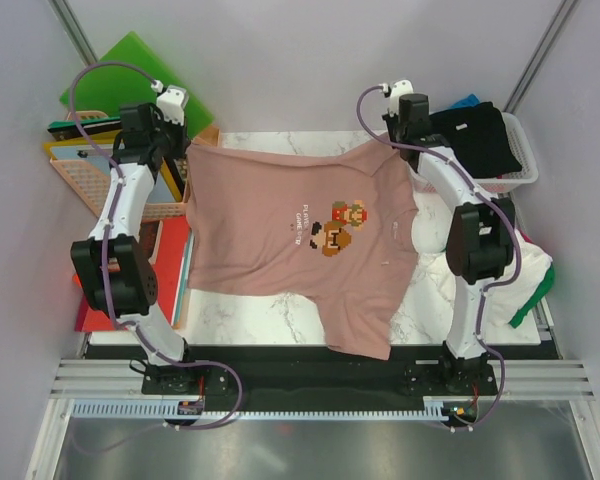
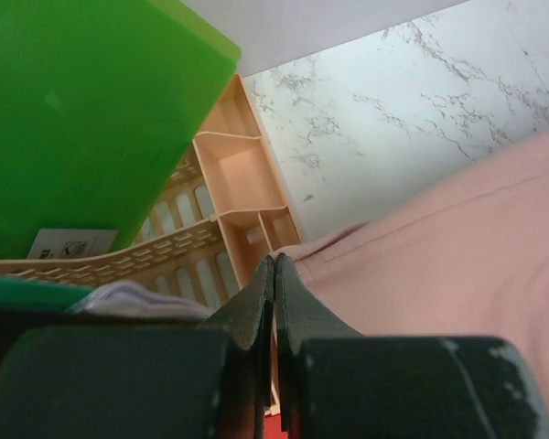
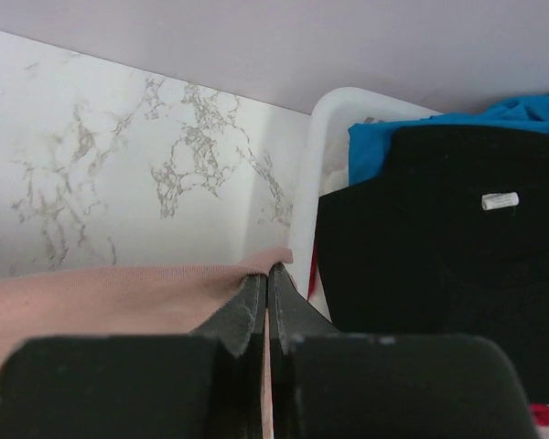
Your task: Fold and stack the t-shirts
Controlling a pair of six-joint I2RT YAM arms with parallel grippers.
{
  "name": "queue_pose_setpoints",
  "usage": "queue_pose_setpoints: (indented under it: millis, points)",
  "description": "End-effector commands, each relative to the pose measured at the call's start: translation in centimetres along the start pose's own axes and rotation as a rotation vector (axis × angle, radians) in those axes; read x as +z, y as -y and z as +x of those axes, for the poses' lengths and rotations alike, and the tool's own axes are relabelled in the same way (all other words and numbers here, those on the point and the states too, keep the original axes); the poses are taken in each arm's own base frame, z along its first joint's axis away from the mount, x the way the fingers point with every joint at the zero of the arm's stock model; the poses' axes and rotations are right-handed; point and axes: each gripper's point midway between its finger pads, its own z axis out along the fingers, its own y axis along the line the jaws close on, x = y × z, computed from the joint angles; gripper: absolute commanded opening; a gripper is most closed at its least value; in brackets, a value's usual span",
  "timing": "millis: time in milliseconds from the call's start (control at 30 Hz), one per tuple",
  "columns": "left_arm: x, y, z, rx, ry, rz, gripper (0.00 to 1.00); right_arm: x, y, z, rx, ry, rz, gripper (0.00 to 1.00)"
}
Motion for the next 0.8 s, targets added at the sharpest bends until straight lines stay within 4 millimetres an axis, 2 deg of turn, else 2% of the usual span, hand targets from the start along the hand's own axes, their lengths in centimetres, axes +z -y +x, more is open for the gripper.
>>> queue_pose_setpoints:
  millis: [0,100,233,567,633,667,700,733,767]
  points:
    - [0.6,0.3,-2.4,0.028,0.041,-0.006,0.02,1.3,1.6,-3.4,0.036,0.090,0.103,0.00]
    - [1.5,0.7,-2.3,0.037,0.034,0.007,0.02,2.5,0.7,-2.8,0.004,0.083,0.099,0.00]
    - [2.9,1.1,-1.1,0.033,0.007,0.018,0.02,3.5,0.0,-2.4,-0.024,0.077,0.104,0.00]
    - [4.3,2.2,0.2,0.059,-0.013,0.024,0.02,6.0,-0.9,-0.5,-0.057,0.050,0.113,0.00]
    - [4.5,2.1,0.5,0.071,-0.016,0.020,0.02,6.4,-0.5,-0.7,-0.057,0.055,0.142,0.00]
    - [4.6,1.8,0.6,0.077,-0.018,0.002,0.02,6.9,-0.4,-0.1,-0.058,0.043,0.159,0.00]
    - [4.9,1.5,1.0,0.082,-0.027,-0.011,0.02,7.1,0.2,-0.6,-0.039,0.057,0.202,0.00]
    - [5.0,1.1,1.2,0.083,-0.031,-0.034,0.03,7.5,0.6,0.1,-0.028,0.045,0.246,0.00]
    - [5.1,0.0,1.2,0.086,-0.034,-0.097,0.11,7.1,2.3,0.4,-0.010,0.029,0.359,0.09]
